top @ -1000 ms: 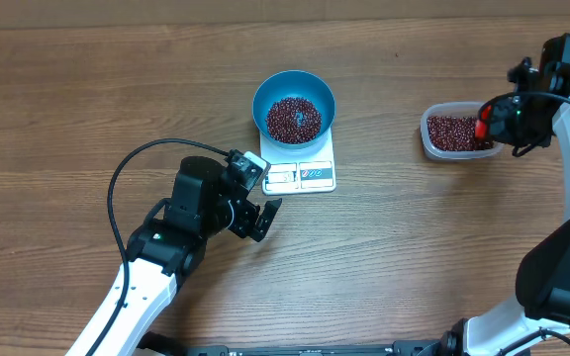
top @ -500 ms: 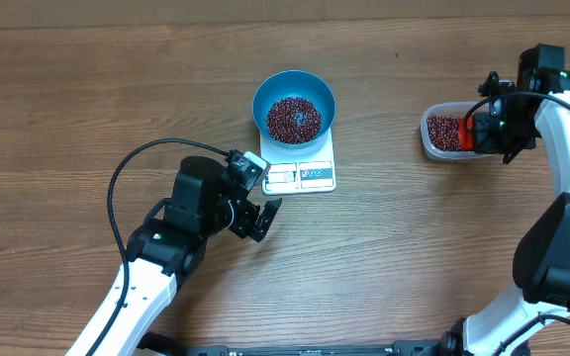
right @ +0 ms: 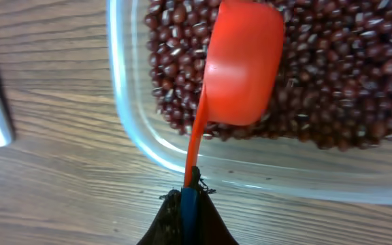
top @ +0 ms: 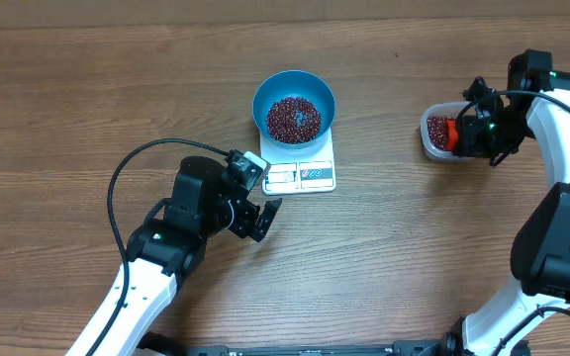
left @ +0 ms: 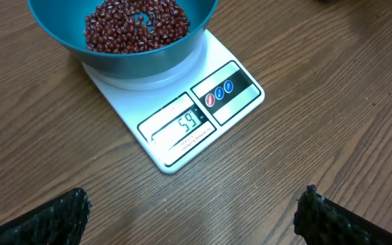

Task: Scoop item into bowl and weigh 150g on scale
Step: 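Dip the scoop into the tub and fill it with beans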

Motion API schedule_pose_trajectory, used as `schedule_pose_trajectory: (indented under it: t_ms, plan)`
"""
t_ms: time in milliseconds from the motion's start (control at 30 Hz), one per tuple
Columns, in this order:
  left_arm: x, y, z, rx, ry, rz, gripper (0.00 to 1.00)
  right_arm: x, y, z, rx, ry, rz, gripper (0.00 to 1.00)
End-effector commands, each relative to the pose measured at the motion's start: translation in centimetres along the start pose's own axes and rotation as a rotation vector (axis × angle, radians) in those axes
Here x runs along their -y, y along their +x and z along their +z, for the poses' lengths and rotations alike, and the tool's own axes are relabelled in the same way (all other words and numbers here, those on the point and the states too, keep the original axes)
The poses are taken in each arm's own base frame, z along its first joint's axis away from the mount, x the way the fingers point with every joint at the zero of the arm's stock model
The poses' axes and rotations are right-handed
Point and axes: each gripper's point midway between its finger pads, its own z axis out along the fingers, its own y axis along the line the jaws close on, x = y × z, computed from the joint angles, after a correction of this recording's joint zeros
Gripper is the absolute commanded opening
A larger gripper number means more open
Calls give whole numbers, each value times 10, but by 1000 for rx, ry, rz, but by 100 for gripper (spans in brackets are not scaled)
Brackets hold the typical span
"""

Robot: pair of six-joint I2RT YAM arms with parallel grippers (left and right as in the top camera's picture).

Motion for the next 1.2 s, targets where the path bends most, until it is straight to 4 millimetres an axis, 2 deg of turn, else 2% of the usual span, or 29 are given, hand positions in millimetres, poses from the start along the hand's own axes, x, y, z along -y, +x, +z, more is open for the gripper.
schedule_pose_trajectory:
  t_ms: [0, 233, 633, 1000, 1167]
  plan:
    - [0, -9, -2, 19, 6, -8, 99, -17, -1, 1, 25, -150, 25, 4]
    - [0, -9, -2, 19, 6, -8, 99, -19, -4, -16, 93, -334, 121, 4]
    - [0, -9, -2, 19, 6, -8, 99, 2, -4, -34, 162, -425, 242, 4]
    - [0, -9, -2, 19, 6, -8, 100, 28, 4, -51, 219, -487, 345, 4]
    - [0, -9, -2, 19, 6, -8, 100, 20, 3, -66, 275, -592, 309, 4]
